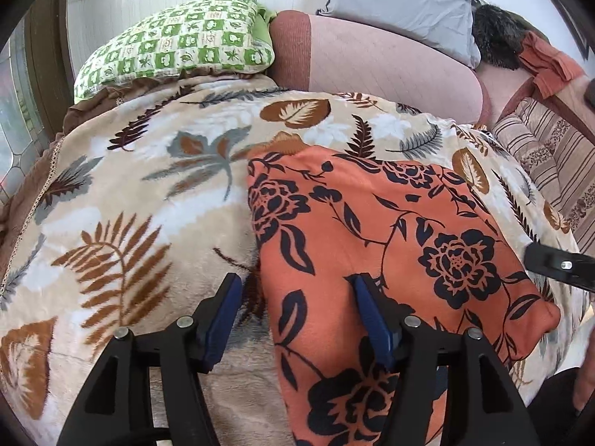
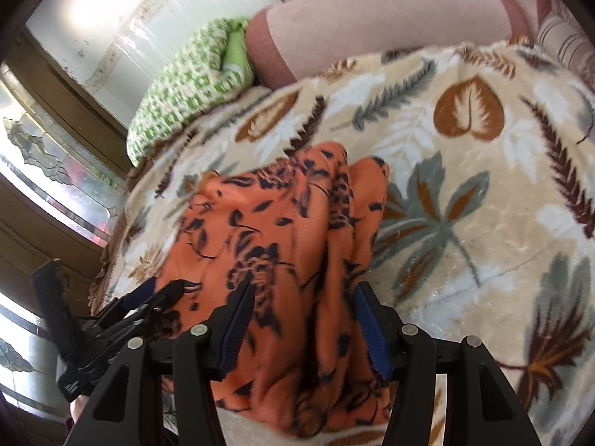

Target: Fold small clothes

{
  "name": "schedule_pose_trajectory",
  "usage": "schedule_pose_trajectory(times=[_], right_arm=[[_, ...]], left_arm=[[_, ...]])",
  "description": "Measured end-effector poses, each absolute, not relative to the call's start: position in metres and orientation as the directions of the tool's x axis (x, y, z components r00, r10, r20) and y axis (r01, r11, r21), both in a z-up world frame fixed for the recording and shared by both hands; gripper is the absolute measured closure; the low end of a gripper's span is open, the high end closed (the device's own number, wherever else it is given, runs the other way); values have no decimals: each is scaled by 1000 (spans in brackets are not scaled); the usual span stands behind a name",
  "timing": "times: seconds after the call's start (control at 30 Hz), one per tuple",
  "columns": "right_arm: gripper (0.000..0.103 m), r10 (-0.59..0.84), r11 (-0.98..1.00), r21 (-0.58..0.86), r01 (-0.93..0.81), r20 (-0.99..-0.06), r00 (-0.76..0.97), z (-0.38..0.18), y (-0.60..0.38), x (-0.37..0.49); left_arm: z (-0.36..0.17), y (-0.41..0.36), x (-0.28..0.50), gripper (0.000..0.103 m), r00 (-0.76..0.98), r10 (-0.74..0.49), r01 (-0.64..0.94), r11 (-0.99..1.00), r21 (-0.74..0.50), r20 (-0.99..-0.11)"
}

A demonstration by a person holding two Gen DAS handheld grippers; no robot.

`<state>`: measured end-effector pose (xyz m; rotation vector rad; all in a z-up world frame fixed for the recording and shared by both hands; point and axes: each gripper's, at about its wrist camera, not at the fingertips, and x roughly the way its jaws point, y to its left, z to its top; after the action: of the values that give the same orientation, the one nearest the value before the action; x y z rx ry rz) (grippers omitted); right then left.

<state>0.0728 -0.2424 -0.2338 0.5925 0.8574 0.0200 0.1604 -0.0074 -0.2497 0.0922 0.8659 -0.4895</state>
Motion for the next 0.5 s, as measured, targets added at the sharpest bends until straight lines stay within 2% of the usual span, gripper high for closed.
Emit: schedule_pose_trajectory(times=[0.2, 0.3, 0.43, 0.5], right_arm=[[44, 225, 881, 451, 145, -668, 709, -203, -213, 55], [49, 215, 909, 401, 110, -680, 701, -196, -191, 55], [54, 201, 934, 341, 107, -748, 633, -214, -171, 61], [56, 179, 939, 313, 140, -796, 579, -235, -171, 65]], left_arm=[[-245, 0, 157, 39, 569, -366, 440, 892, -103, -737], [-245, 4, 156, 39, 574, -362, 437, 894, -99, -734], [-247, 7, 158, 39, 573, -359, 431, 897, -102, -737], [-249, 6, 160, 34, 568, -356, 434, 896, -98, -742]])
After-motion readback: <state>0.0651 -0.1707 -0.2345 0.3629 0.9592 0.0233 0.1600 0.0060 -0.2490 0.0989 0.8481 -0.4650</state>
